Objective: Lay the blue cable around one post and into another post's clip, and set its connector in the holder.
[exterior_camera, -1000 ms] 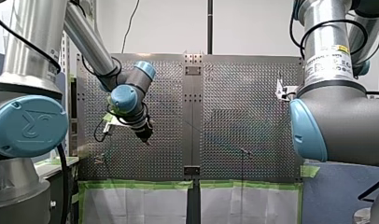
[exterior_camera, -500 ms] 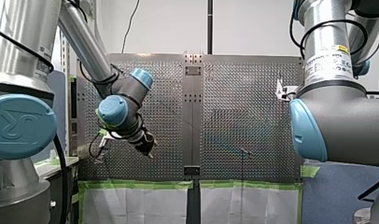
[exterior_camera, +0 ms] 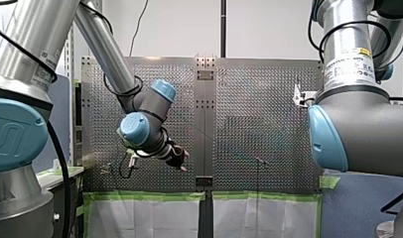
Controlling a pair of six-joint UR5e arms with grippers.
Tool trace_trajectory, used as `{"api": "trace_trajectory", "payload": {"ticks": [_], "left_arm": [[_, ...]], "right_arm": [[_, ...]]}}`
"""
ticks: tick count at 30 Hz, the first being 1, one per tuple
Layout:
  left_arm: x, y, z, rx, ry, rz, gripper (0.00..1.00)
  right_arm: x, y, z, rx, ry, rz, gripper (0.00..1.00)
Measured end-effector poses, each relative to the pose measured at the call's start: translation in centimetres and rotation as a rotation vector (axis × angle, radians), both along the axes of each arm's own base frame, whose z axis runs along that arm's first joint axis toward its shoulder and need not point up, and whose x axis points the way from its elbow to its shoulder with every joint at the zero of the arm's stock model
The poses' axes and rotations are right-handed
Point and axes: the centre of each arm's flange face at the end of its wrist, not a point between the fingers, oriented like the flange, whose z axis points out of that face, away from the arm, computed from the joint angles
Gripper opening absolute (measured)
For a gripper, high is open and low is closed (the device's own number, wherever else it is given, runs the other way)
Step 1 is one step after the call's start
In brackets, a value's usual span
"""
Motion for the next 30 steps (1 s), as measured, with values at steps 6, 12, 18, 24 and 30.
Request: {"api": "trace_trajectory", "payload": {"ticks": [6, 12, 18, 24, 30], "left_arm": [[2.2, -1.5, -0.2, -0.001, -0.059, 0.019, 0.98], [4.3, -3.5, 1.0, -0.020, -0.145, 0.016, 0.98], [5.5, -4.4, 2.0, -0.022, -0.222, 0.023, 0.98], [5.3, -3.5, 1.4, -0.041, -0.237, 0.055, 0.98], [4.8, -1.5, 0.2, -0.048, -0.240, 0.115, 0.98]], "right_arm": [[0.0, 0.0, 0.0, 0.000, 0.000, 0.000, 1.00], [0.0, 0.0, 0.0, 0.000, 0.000, 0.000, 1.00], [0.0, 0.0, 0.0, 0.000, 0.000, 0.000, 1.00], [0.0, 0.0, 0.0, 0.000, 0.000, 0.000, 1.00], [0.0, 0.0, 0.0, 0.000, 0.000, 0.000, 1.00]]}}
